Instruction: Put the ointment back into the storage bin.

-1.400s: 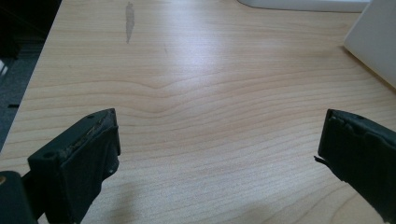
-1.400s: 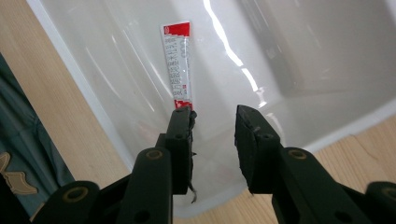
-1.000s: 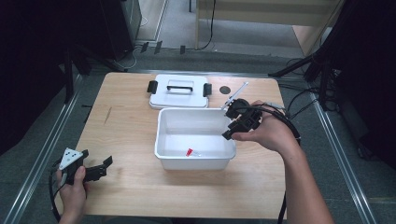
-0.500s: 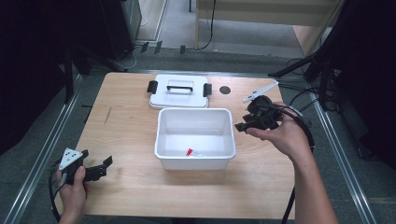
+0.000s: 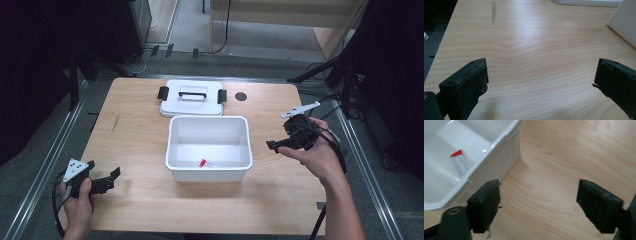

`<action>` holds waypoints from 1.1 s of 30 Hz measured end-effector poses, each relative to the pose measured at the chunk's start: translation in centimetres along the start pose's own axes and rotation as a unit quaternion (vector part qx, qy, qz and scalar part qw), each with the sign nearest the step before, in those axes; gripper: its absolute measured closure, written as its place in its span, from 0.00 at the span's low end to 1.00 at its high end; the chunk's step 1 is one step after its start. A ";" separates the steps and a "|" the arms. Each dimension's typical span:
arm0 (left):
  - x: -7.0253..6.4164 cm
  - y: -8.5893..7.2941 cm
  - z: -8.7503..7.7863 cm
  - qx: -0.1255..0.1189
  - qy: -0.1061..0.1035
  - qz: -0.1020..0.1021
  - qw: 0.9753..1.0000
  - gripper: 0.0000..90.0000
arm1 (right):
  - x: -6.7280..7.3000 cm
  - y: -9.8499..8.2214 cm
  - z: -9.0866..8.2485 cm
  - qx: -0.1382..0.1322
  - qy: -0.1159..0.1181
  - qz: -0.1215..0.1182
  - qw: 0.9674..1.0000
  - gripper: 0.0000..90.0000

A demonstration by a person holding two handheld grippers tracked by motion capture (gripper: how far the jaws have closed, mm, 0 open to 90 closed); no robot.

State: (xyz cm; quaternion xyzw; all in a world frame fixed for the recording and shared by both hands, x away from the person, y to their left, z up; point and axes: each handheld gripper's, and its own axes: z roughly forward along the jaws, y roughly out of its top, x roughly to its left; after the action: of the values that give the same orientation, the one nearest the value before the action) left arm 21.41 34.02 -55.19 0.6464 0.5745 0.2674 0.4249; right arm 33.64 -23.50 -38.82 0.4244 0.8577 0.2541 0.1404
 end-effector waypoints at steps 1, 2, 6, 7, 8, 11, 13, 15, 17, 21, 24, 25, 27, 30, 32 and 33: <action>0.0 0.0 0.0 0.000 0.000 0.000 1.000 0.00 | 0.0 0.0 0.0 0.000 0.000 0.000 1.000 0.16; 0.0 0.0 0.0 0.000 0.000 0.000 1.000 0.00 | -0.1 -0.3 0.1 0.001 -0.002 0.009 1.000 0.15; 0.0 0.0 0.0 0.001 0.000 0.001 1.000 0.00 | -1.0 -2.3 0.6 0.001 -0.005 0.031 0.999 0.02; 0.0 0.0 0.0 0.000 0.000 0.001 1.000 0.00 | -1.1 -2.5 0.6 0.001 -0.006 0.037 0.999 0.01; 0.0 0.0 0.0 0.000 0.000 0.001 1.000 0.00 | -1.1 -2.5 0.6 0.001 -0.006 0.037 0.999 0.01; 0.0 0.0 0.0 0.000 0.001 0.001 1.000 0.00 | -1.6 -3.6 0.9 -0.003 -0.006 0.049 0.999 0.00; 0.0 0.0 0.0 0.000 0.001 0.001 1.000 0.00 | -1.9 -4.2 1.1 -0.007 -0.009 0.059 0.998 0.00; 0.0 0.0 0.0 0.000 0.001 0.000 1.000 0.00 | -2.3 -5.0 1.4 -0.008 -0.011 0.071 0.997 0.00; 0.0 0.0 0.0 0.000 0.001 0.000 1.000 0.00 | -2.8 -6.2 1.9 -0.008 -0.014 0.086 0.996 0.00; 0.0 0.0 0.0 0.000 0.001 0.000 1.000 0.00 | -3.2 -7.3 2.4 -0.010 -0.015 0.099 0.995 0.00; 0.0 0.0 0.0 0.000 0.001 0.000 1.000 0.00 | -3.5 -8.7 3.0 -0.018 -0.018 0.111 0.993 0.00; 0.0 0.0 0.0 0.000 0.001 0.000 1.000 0.00 | -3.5 -8.7 3.0 -0.018 -0.018 0.111 0.993 0.00; -0.1 0.0 0.0 -0.001 0.002 -0.001 1.000 0.00 | -3.7 -9.7 3.5 -0.023 -0.020 0.119 0.992 0.00; -0.1 0.0 0.0 0.001 0.002 -0.001 1.000 0.00 | -3.9 -10.8 3.9 -0.030 -0.025 0.129 0.991 0.00; -0.1 0.0 0.0 0.000 0.002 0.000 1.000 0.00 | -4.0 -11.3 4.0 -0.037 -0.029 0.135 0.990 0.00; -0.1 0.0 0.0 0.000 0.002 -0.001 1.000 0.00 | -4.0 -11.3 4.0 -0.037 -0.029 0.135 0.990 0.00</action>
State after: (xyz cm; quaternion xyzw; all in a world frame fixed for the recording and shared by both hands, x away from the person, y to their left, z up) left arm 21.36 33.96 -55.19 0.6451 0.5760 0.2688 0.4240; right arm 30.48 -31.20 -48.34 0.5381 0.7781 0.2895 0.1455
